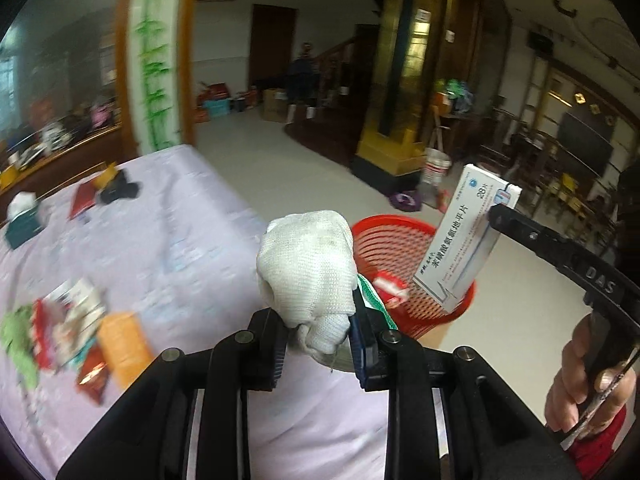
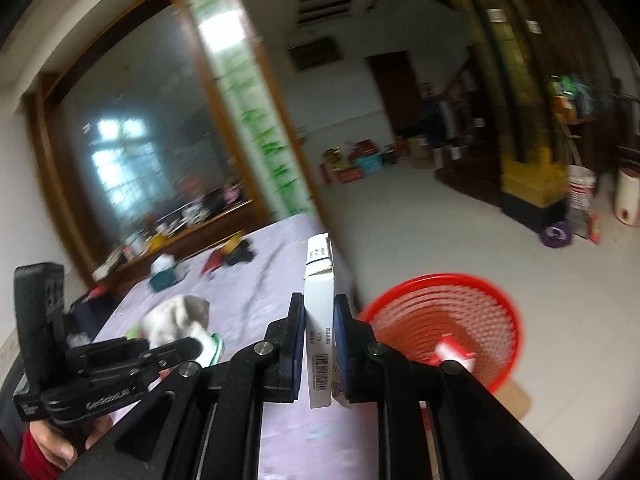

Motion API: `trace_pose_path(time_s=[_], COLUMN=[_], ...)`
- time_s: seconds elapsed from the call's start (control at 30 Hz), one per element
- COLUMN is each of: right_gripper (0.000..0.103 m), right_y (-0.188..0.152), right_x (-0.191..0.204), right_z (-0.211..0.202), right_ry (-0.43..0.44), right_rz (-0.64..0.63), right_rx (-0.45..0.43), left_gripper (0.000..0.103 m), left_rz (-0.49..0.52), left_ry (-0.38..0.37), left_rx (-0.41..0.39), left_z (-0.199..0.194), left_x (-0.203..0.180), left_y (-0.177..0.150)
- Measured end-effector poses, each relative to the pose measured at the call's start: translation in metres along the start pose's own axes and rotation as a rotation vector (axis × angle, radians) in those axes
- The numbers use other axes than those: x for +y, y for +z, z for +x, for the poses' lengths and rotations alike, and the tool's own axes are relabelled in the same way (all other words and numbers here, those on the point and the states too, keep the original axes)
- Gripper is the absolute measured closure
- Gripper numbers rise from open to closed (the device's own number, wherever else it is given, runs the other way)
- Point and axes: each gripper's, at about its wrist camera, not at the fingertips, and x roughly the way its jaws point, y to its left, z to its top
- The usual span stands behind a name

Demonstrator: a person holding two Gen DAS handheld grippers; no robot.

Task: Collect trash
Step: 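Carry the box and cloth to the red basket and open both tools, then move both empty tools back over the table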

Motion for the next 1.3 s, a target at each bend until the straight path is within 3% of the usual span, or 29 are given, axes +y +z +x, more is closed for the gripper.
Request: trace_pose_path(time_s=[0.17, 0.37, 0.5, 0.57, 0.63, 0.93, 1.3], right_gripper=[0.088, 0.088, 0.085, 0.062, 0.048, 0.048, 0.044], right_y=[0.009, 0.012, 0.012, 0.010, 0.009, 0.002, -0.033], right_x=[-0.047, -0.084, -0.096, -0.096, -0.096, -0.055, 0.069], right_z=[0.014, 0.037, 0.051, 0.055, 0.055, 0.050, 0.077], right_ry=[-0.060, -0.093, -0.119, -0.125, -0.136, -0.134, 0.084], right_rz=[0.075, 0.113, 0.102, 0.100, 0.092, 0.011, -0.147], right_rx=[0.030, 0.068, 0.103, 0.110, 0.107, 0.130, 0.265], left_gripper=[0.077, 0.077, 0.045, 0.045, 0.045, 0.039, 0.038], left_rz=[-0.004, -0.001, -0.013, -0.011, 0.000, -0.052, -0.164], left_ry=[-0.085, -0.096, -0.072, -0.072, -0.063, 0.043, 0.226], left_rx=[0.045, 0.103, 0.132, 0.142, 0.153, 0.083, 0.064], left_z=[0.046, 0.107, 0.133, 0.138, 0.139, 0.077, -0.012], left_x=[-0.035, -0.057, -0.059, -0.059, -0.057, -0.012, 0.084], left_y=[0.020, 0.031, 0.028, 0.026, 0.025, 0.006, -0.045])
